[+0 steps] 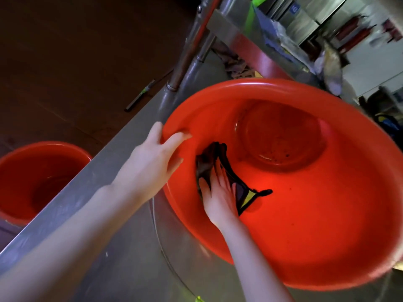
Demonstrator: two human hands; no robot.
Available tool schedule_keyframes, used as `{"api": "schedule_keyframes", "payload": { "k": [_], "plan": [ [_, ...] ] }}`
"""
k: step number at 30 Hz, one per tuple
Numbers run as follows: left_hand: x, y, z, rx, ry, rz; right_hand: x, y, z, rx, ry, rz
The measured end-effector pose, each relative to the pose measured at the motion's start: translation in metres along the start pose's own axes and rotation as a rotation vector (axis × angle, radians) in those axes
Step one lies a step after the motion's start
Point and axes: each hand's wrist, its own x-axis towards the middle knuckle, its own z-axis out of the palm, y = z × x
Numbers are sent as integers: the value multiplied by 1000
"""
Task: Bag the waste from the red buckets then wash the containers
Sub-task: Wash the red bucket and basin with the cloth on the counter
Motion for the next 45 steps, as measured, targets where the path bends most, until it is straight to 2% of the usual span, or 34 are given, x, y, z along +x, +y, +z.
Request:
{"api": "schedule_keyframes", "payload": {
  "k": [8, 11, 19, 22, 25, 34, 38, 41, 43, 45],
  "plan": [
    [-13, 12, 7, -73, 79, -96, 6, 24, -45, 97, -196, 3],
    [-13, 18, 0, -84, 68, -146, -14, 16, -53, 21, -255, -10],
    [-23, 7, 9, -147, 24, -255, -28, 0, -51, -169, -329, 98],
    [-36, -10, 27, -219, 24, -293, -20, -1, -38, -281, -310, 136],
    [-39, -20, 38, -286, 55, -290, -7, 0, -27, -283, -272, 170],
    [-49, -46, 53, -407, 40, -217, 89, -13, -19, -38, -75, 433],
    [-46, -43, 48, -425, 22, -201, 48, -50, -12, 16, -122, 322],
    [-47, -42, 46, -435, 9, -248, -15, -81, 5, -63, -105, 178],
    [-48, -45, 46, -452, -16, -286, -38, -88, 15, -90, -83, 170],
    [-48, -48, 46, -444, -25, -278, -21, -83, 15, -55, -77, 214]
  ]
}}
